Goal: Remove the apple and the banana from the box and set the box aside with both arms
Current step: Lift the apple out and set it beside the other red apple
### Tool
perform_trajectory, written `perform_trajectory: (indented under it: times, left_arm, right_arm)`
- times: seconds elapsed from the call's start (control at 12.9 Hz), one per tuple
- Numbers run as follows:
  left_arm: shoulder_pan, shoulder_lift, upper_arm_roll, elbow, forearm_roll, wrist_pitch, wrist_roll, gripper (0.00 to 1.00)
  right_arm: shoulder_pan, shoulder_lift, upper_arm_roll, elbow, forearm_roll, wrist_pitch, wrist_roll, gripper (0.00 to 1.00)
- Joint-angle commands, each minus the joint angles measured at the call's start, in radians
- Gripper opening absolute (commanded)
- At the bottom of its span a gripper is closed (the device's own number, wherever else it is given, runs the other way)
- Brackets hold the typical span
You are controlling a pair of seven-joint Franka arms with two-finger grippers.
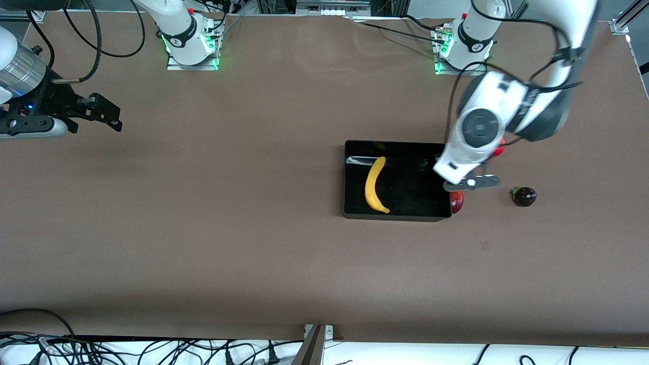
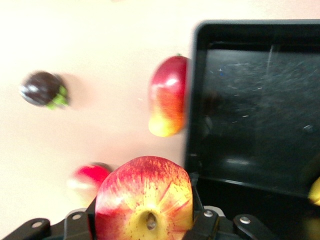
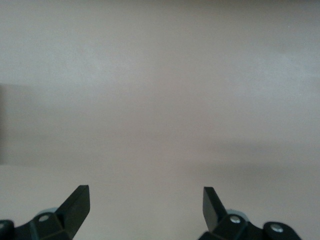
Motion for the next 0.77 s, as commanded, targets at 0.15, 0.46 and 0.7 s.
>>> perform_trajectory:
  times: [0.15, 0.46, 0.7]
  left_arm:
    - [0.213, -0.039, -0.013, -0.198, -0.1, 0.181, 0.449, 0.2]
    - [0.236, -0.056, -0.012, -0.514, -0.102, 0.588, 0.451, 0.2]
    - [0.243, -0.05, -0.013, -0.568, -0.105, 0.659, 0.441, 0.43]
  right_arm:
    - [-0.013, -0.001, 0.01, 0.009, 0.0, -0.002, -0.008, 1.0]
    - [-0.013, -0.001, 0.01, 0.009, 0.0, -0.002, -0.008, 1.0]
    - [-0.013, -0.001, 0.01, 0.009, 0.0, -0.002, -0.008, 1.0]
